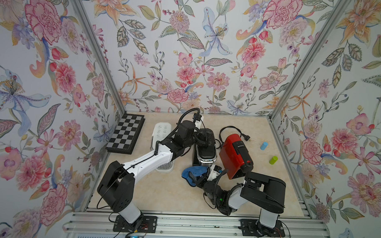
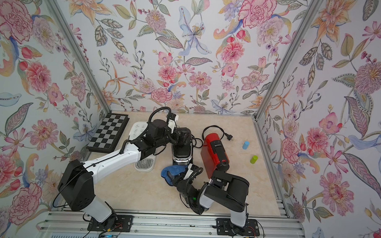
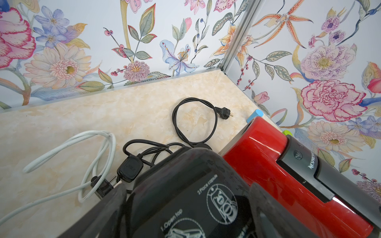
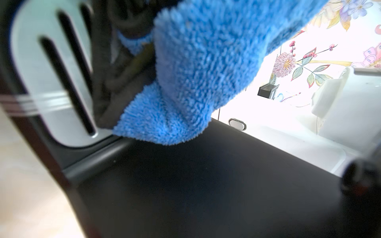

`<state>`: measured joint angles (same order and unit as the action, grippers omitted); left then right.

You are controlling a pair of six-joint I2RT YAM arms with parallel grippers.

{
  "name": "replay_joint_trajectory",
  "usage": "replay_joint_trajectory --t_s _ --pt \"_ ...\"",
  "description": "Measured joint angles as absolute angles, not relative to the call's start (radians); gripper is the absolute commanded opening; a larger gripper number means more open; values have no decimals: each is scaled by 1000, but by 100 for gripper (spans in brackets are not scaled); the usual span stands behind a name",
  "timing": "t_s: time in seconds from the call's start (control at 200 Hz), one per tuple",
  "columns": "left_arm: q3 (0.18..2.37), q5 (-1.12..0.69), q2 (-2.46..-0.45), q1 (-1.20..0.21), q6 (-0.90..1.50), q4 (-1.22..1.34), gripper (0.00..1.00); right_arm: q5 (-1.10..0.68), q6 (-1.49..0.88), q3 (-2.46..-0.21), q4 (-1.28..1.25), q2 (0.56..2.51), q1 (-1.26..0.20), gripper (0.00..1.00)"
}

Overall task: Wipe the surface of a coffee machine
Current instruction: Wipe the dirt from the surface of the coffee machine.

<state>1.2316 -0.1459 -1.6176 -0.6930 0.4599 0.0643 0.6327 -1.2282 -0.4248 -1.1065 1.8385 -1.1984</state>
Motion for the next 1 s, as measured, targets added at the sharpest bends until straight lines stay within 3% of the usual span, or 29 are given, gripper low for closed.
replay_joint_trajectory --t_s 0.36,0.605,0.996 --pt "1232 -146 -1618 -693 460 64 93 612 -1360 -360 -759 1590 -1161 0" --pt "1232 -146 -1618 -693 460 64 93 499 -1248 -400 -693 1569 -985 0" --pt "1232 -146 -1618 -693 460 64 93 475 -1058 -426 -811 1648 -952 0"
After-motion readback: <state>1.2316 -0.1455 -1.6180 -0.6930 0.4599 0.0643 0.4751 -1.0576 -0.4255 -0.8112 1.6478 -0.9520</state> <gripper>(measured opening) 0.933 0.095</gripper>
